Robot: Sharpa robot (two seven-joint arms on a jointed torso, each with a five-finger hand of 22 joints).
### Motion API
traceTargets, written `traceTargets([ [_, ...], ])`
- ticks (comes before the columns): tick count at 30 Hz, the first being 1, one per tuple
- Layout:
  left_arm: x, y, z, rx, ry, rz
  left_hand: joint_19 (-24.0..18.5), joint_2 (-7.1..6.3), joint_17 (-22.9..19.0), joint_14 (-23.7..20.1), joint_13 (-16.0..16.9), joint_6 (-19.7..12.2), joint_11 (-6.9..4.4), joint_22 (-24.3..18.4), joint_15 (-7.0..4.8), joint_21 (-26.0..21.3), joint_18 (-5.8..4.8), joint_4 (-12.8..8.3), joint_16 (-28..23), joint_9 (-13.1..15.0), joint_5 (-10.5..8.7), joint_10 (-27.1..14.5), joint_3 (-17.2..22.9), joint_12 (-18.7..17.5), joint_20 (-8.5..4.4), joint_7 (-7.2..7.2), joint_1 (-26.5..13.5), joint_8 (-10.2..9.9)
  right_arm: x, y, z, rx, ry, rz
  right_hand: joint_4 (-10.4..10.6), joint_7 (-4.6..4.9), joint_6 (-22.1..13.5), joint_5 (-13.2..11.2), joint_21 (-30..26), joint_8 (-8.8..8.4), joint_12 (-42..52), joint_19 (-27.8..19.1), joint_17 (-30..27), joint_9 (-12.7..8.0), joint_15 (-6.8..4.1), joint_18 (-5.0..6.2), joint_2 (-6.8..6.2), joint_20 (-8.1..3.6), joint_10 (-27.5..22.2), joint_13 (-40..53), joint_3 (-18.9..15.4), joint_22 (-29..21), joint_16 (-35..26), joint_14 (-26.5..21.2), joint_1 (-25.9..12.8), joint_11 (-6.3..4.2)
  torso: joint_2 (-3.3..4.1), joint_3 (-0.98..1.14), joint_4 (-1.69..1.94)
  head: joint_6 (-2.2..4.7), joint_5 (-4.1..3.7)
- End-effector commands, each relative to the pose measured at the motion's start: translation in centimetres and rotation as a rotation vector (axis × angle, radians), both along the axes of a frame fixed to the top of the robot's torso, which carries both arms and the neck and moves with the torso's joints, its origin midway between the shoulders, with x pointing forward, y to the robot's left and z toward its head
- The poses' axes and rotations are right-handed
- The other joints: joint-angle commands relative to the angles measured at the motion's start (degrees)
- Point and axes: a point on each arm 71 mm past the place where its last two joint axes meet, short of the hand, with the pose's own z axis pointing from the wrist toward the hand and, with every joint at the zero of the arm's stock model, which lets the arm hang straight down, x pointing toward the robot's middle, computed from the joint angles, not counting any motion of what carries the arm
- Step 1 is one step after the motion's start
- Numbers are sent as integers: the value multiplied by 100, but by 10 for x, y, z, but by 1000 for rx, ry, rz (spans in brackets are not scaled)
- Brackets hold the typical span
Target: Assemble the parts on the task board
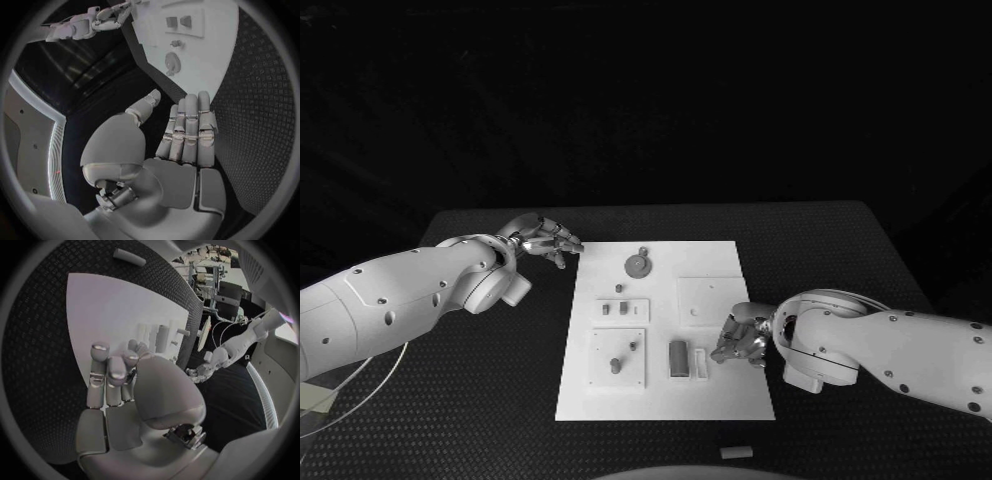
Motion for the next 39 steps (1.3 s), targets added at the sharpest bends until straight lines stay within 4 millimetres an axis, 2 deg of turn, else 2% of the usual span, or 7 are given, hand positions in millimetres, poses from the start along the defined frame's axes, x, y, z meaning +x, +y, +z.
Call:
traceTargets([
  [1,0,-2,1,-9,2,-10,35,-15,11,-6,8,-42,32,6,-1,-26,72,30,-38,-10,-6,-14,7,27,6,4,-30,21,0,1,3,2,-53,53,2,18,27,-8,32,-33,20,-14,0,-10,-47,158,-74,-2,7,2,28,119,16,2,-43,27,1,2,-2,1,5],
  [7,0,-3,1,-10,2,-12,35,-15,12,-6,9,-42,32,7,-1,-27,72,30,-39,-10,-6,-14,6,27,7,4,-29,22,-4,1,6,23,-68,101,18,16,49,-9,45,-34,9,4,-18,-39,-47,158,-247,-2,18,-8,112,105,5,9,-250,28,0,0,-4,8,0],
  [15,0,-3,1,-10,1,-12,35,-15,12,-6,9,-42,32,8,0,-28,72,31,-39,-11,-6,-14,6,27,7,4,-28,22,-7,2,7,37,-51,142,0,26,68,-15,42,-22,3,72,-49,-82,-40,158,-687,-35,38,-20,687,93,-2,42,-857,34,2,1,-6,13,-12],
  [24,0,-2,1,-10,-2,-9,36,-15,14,-6,10,-42,32,9,0,-29,72,32,-40,-11,-6,-14,6,27,7,4,-28,23,-5,-1,7,29,-65,145,-11,33,53,-26,50,-4,8,90,-58,-85,-34,158,-873,-46,37,-18,990,100,1,51,-1147,43,-1,2,-3,-10,-14],
  [30,0,-3,1,-10,-3,-10,36,-15,14,-5,10,-42,32,10,0,-29,72,33,-40,-11,-6,-14,5,27,7,4,-28,24,-5,-1,7,27,-75,148,-7,38,42,-29,54,15,10,117,-68,-83,-29,158,-1064,-53,40,-20,1244,98,-1,63,-1430,47,-2,3,0,-13,-17],
  [33,0,-3,1,-10,-3,-9,36,-16,15,-5,10,-42,32,10,0,-30,72,33,-41,-12,-6,-14,4,27,7,3,-28,24,-4,-1,8,25,-82,150,-21,38,35,-32,58,30,13,134,-74,-79,-28,158,-1169,-60,44,-21,1417,98,-1,71,-1589,48,-2,3,0,-1,-17],
  [39,0,-3,1,-10,-3,-9,37,-17,16,-5,11,-41,32,11,0,-31,72,35,-41,-12,-7,-14,3,28,7,4,-30,25,-2,-3,10,22,-96,149,-29,40,22,-37,64,48,17,151,-78,-72,-28,158,-1286,-66,46,-22,1592,99,1,77,-1779,50,-4,-1,3,16,-15],
])
